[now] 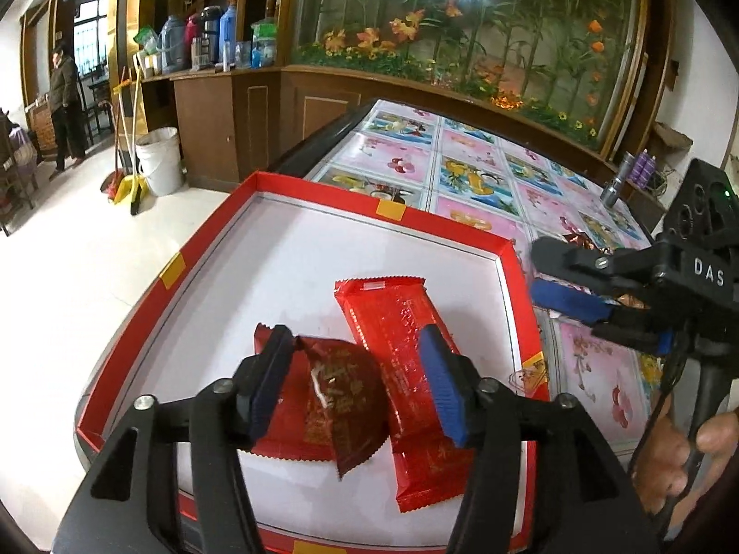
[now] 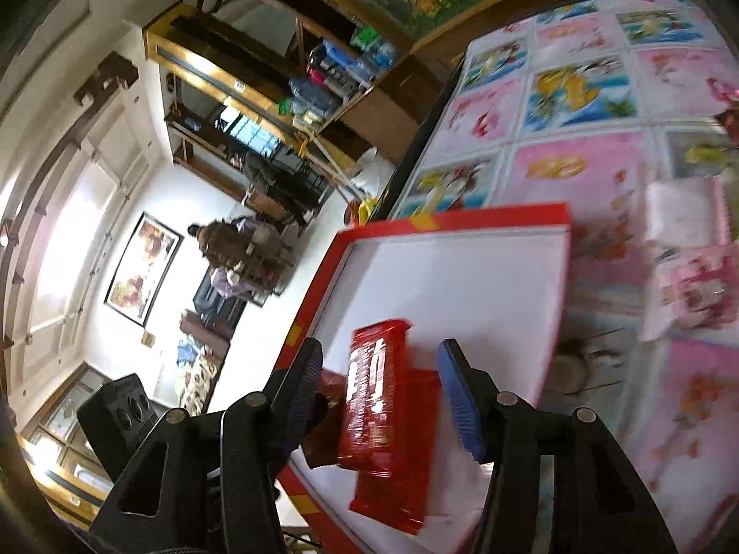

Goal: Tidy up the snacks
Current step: 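Lower the dark red packet with the left tool while the right lowers the plain red bag, opening both, then grasp a small brown packet with the right tool while the left moves toward a green packet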

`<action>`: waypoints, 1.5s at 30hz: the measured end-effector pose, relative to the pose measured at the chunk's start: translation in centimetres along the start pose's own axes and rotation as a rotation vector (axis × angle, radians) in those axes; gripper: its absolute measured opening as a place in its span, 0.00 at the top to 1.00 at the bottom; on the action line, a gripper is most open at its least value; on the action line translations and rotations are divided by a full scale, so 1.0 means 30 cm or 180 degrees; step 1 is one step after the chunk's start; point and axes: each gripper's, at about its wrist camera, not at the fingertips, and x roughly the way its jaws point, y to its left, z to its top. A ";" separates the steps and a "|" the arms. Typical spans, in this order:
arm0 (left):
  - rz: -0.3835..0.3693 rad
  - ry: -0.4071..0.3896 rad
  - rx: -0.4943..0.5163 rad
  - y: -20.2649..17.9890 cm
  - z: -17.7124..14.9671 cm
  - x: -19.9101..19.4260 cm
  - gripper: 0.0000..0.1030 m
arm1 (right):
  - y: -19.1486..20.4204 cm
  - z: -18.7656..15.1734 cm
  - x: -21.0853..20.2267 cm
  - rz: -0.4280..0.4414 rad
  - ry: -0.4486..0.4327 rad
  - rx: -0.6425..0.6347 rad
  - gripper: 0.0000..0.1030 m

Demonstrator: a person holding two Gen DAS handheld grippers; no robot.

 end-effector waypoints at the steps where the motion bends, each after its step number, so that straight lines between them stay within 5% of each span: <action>1: 0.0017 -0.0017 0.0020 -0.006 0.002 -0.003 0.40 | -0.023 0.007 -0.030 -0.0028 -0.0060 0.0018 0.45; 15: -0.0151 -0.0100 0.0632 -0.236 0.010 -0.031 0.28 | -0.437 0.136 -0.605 -0.0734 -0.1181 0.0456 0.34; 24: -0.0316 0.0042 0.0936 -0.405 -0.035 -0.034 0.28 | -0.667 0.185 -0.638 -0.0908 -0.1103 0.0760 0.33; 27: -0.0325 0.0047 0.0998 -0.427 -0.050 -0.045 0.28 | -0.676 0.169 -0.603 -0.0794 -0.0994 0.0766 0.33; 32: -0.0334 0.0087 0.1006 -0.432 -0.064 -0.052 0.28 | -0.620 0.129 -0.540 0.0287 -0.0303 0.0745 0.34; 38: -0.0314 0.0096 0.1055 -0.443 -0.079 -0.058 0.28 | -0.663 0.126 -0.739 -0.0275 -0.1105 0.0814 0.33; 40: -0.0316 0.0114 0.1079 -0.456 -0.085 -0.054 0.28 | -0.699 0.108 -0.817 -0.0691 -0.1429 0.0895 0.30; 45: -0.0404 0.0164 0.1191 -0.516 -0.103 -0.042 0.28 | -0.801 0.083 -0.901 -0.1027 -0.1662 0.1260 0.29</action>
